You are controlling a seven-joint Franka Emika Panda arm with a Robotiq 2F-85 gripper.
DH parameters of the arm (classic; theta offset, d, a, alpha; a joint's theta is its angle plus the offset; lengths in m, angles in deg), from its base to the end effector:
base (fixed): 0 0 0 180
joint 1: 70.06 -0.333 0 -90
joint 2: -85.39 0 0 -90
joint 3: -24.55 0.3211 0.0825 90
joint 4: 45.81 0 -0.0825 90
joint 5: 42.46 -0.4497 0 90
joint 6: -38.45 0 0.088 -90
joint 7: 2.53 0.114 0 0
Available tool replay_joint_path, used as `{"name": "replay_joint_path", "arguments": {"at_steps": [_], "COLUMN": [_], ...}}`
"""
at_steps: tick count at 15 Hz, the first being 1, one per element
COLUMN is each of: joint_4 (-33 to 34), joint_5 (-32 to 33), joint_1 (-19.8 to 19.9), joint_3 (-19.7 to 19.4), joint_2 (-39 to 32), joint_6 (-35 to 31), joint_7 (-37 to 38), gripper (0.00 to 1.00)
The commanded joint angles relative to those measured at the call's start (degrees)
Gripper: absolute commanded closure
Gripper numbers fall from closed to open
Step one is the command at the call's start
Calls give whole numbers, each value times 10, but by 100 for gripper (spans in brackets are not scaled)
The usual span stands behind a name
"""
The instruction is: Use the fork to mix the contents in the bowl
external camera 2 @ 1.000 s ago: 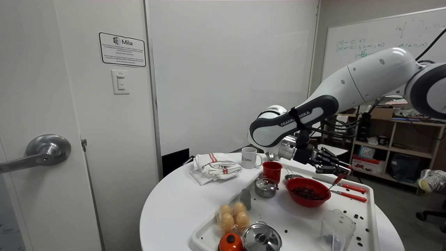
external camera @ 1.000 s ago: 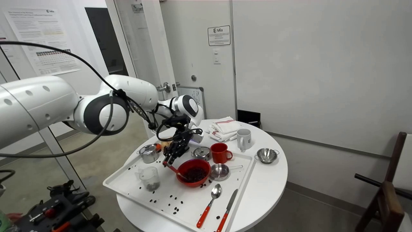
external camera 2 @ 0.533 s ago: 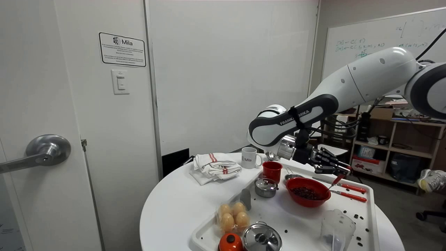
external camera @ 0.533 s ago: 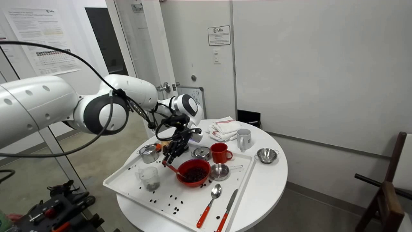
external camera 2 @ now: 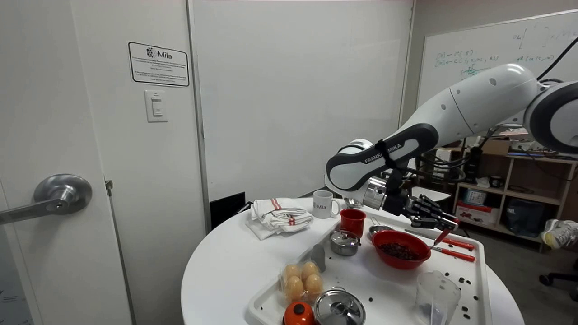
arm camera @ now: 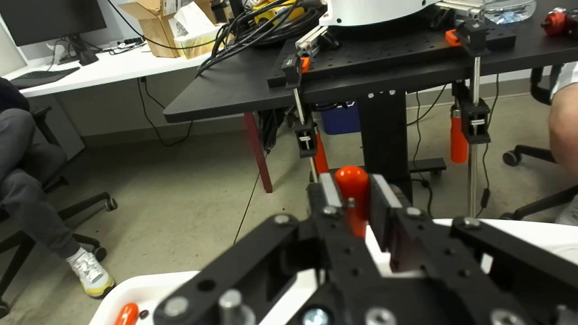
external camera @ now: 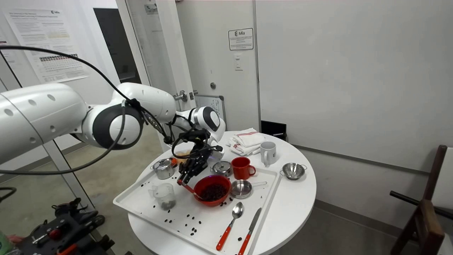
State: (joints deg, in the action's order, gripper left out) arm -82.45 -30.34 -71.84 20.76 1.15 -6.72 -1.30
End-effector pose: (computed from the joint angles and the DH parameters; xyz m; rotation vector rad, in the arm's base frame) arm 0.6701 -0.0347 0.0153 2.2518 -0.0915 -1.7471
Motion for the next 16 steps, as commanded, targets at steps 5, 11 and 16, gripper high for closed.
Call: {"name": "replay_joint_path", "arguments": {"at_steps": [5,11,16], "joint_4": [-26,-21,-14], "joint_5": [-39,-45,-44], "joint_1": [24,17,8], "joint_3": [8,9,13], "joint_2": [-1,-1,-1], "joint_6": [3,15,25], "joint_7": [6,11,5], "gripper": [92,92,92]}}
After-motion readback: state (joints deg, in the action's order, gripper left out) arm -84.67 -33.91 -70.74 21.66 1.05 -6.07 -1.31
